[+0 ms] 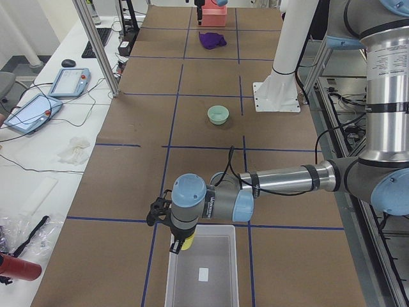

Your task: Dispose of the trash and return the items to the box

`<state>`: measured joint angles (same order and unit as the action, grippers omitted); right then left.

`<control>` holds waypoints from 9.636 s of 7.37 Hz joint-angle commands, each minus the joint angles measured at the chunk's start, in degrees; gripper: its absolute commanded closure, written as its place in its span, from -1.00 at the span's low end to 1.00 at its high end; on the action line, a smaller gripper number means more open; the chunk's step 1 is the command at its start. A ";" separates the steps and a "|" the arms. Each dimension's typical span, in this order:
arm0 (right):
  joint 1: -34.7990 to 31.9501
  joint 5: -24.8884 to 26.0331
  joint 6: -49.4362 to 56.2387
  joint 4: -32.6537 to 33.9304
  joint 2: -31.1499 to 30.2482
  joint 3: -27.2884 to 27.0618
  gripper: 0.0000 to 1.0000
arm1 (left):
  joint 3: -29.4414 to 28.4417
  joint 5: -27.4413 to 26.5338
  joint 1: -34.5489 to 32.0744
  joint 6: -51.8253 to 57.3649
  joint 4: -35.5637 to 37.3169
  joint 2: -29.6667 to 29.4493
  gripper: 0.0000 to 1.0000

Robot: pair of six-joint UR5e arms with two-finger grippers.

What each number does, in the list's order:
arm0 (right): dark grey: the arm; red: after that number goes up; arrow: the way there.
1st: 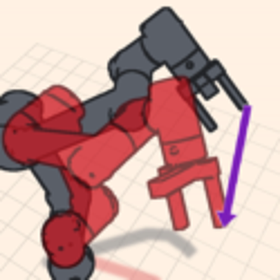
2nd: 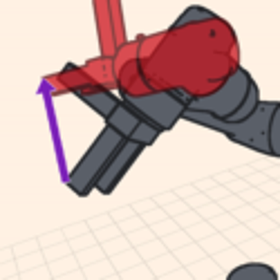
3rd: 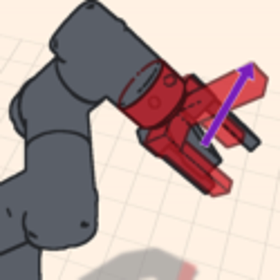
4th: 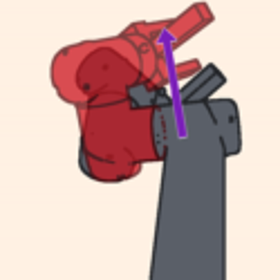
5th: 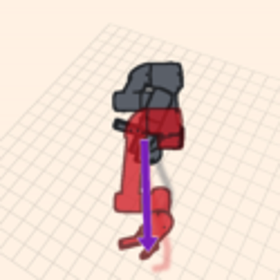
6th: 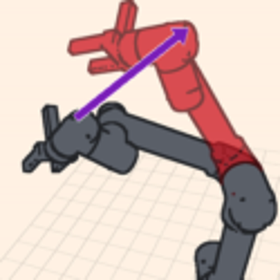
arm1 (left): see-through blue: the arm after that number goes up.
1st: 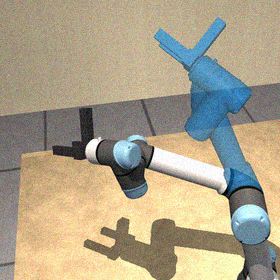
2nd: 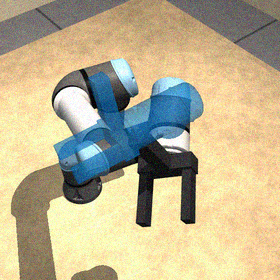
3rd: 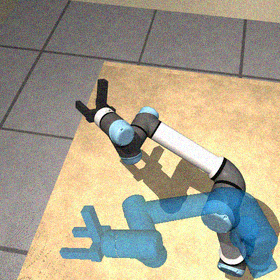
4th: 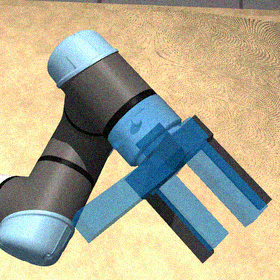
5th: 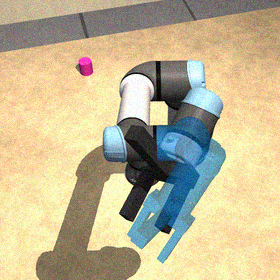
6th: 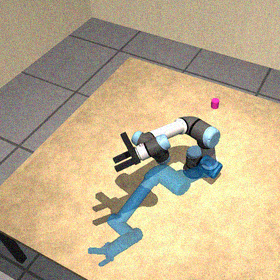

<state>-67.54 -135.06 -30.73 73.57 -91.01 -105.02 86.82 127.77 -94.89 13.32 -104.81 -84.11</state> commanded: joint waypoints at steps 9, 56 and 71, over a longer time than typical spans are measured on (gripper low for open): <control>5.66 1.64 -4.78 -2.12 -0.48 -0.01 -1.00 | -14.92 6.09 8.41 -7.35 -9.45 -1.32 0.99; -22.73 -0.20 30.23 6.85 -6.99 2.81 -1.00 | 15.66 3.24 9.89 -10.91 5.75 -4.85 1.00; -20.53 0.15 26.69 6.76 -6.63 2.71 -1.00 | -30.14 0.46 -6.53 -12.71 -18.68 -4.05 0.57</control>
<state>-88.30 -134.79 -3.97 80.34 -97.65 -102.23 56.03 128.30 -101.43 0.70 -123.28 -88.22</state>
